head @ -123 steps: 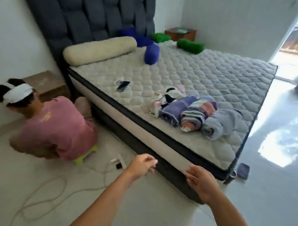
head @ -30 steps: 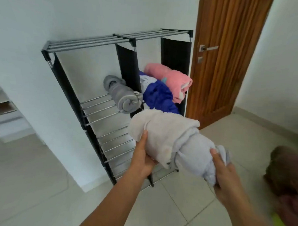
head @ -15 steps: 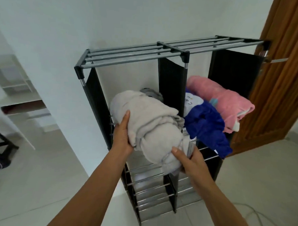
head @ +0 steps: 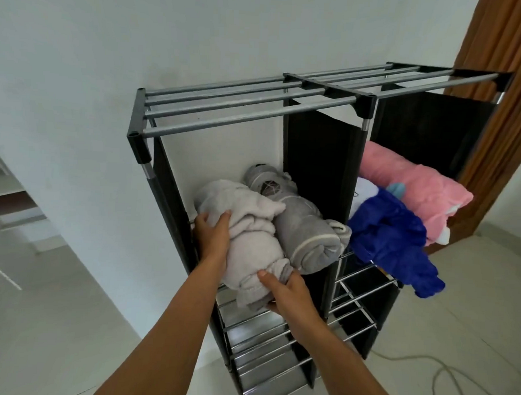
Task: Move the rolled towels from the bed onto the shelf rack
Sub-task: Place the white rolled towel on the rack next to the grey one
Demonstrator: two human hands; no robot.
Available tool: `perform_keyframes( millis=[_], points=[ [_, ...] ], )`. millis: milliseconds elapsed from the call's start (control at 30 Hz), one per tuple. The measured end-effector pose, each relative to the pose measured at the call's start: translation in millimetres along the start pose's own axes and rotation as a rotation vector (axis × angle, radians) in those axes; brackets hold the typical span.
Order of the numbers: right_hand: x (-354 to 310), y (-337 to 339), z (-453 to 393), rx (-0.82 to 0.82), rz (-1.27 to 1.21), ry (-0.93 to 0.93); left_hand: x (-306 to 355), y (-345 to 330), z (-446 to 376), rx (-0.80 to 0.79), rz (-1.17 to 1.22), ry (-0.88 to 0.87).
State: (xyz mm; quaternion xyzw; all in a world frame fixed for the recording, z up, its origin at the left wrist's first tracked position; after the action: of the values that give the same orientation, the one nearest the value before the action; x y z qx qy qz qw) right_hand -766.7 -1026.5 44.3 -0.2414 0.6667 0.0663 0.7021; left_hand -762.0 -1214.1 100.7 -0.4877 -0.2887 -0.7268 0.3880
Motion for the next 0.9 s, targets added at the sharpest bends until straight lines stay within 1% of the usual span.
perform_keyframes(
  millis=[67,167,233,300,367,433,567,700,767,867,900],
  points=[
    [-0.8,-2.6,-3.4,0.009,-0.015,0.0,-3.2,-1.1,-6.1,-0.025,-0.016,0.024],
    [-7.9,-4.9,-6.8,0.046,0.029,0.06,1.1,-3.1,-12.9,-0.059,0.003,0.083],
    [-16.1,-7.3,-7.7,0.066,0.123,0.148,8.1,-3.4,-13.7,-0.06,0.028,0.068],
    [-28.7,-13.8,-7.7,0.043,0.239,0.252,15.3,-1.4,-12.9,-0.036,0.056,0.032],
    [-32.8,-19.7,-9.9,0.019,0.323,0.301,21.6,0.2,-10.7,-0.003,0.042,-0.017],
    [-27.4,-23.7,-13.2,0.007,0.373,0.288,25.6,-2.8,-11.2,-0.001,-0.009,-0.071],
    [-20.2,-26.9,-15.1,0.011,0.39,0.24,20.0,-9.6,-13.4,-0.018,-0.161,-0.135],
    [-19.0,-22.2,-16.2,0.014,0.361,0.189,7.7,-6.3,-0.6,0.085,-0.364,-0.291],
    [-16.7,-16.4,-14.6,0.014,0.403,0.189,4.7,-7.2,3.7,0.1,-0.392,-0.304],
    [-16.5,-7.4,-7.2,0.007,0.435,0.207,4.8,-12.0,10.3,0.068,-0.415,-0.29],
    [-16.5,-2.7,-3.7,0.014,0.466,0.207,5.7,-14.6,17.7,0.063,-0.44,-0.317]
  ],
)
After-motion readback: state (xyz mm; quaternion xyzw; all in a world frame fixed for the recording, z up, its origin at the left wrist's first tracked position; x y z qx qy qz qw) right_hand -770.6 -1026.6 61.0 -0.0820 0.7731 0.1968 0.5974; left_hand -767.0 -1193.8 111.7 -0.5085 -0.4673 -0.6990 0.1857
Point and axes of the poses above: each hand's wrist, its own z-axis away from the middle knuckle, its own y-axis out of the back of the hand, x = y × z, the point moved 8 cm from there along -z, towards the middle knuckle, and after that the axes turned 15 degrees about y, right-handed, at the moved point
